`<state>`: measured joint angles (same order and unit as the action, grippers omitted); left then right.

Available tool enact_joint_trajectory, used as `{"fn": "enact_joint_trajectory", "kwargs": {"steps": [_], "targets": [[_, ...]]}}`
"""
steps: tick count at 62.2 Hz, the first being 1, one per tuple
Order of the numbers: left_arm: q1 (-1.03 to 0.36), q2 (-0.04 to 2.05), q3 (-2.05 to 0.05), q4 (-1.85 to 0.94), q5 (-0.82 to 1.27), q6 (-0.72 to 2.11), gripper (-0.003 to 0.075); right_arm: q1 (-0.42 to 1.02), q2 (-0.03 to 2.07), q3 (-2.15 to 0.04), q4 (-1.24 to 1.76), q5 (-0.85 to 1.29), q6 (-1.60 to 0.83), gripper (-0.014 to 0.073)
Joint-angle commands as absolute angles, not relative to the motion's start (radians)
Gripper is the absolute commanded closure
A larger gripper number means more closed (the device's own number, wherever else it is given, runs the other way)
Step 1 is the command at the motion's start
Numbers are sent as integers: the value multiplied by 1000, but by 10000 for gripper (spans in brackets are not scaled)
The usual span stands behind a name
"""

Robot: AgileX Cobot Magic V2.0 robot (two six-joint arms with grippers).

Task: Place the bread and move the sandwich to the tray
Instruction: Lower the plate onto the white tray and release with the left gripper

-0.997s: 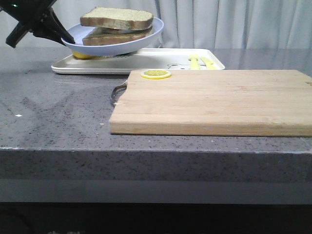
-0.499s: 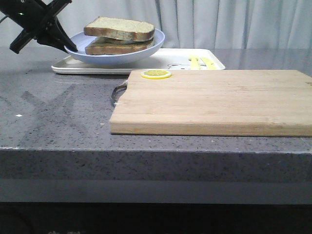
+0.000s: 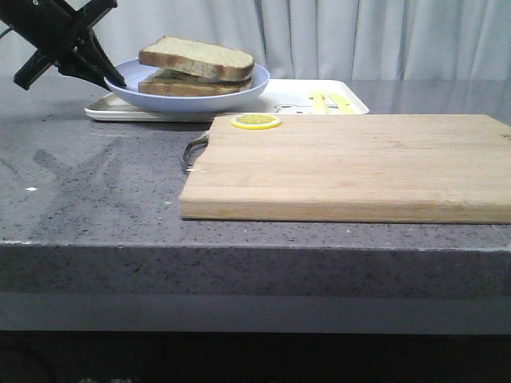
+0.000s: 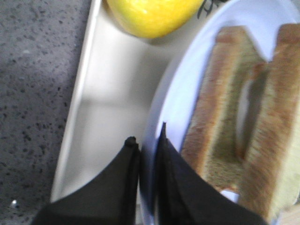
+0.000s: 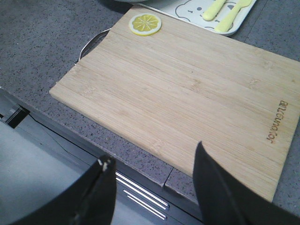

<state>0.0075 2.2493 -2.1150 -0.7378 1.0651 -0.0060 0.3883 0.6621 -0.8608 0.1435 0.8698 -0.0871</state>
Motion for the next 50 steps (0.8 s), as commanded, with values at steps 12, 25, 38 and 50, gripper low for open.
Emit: {"fn": "enact_joint_trajectory", "kwargs": {"steps": [12,25,38,50], "targets": [[3,2176,-2152,-820,1049,-20,406,381,659,-887,143,810,-94,192],[13,2169,-2160,-820,1054,-20,378,381,659,-887,143,810,-94,192],[34,2161,-2208,-775,1131,-20,388,381,659,-887,143,810,-94,192],[32,2092,-2217,-615,1153,-20,388,381,659,-887,143,810,-94,192]]}}
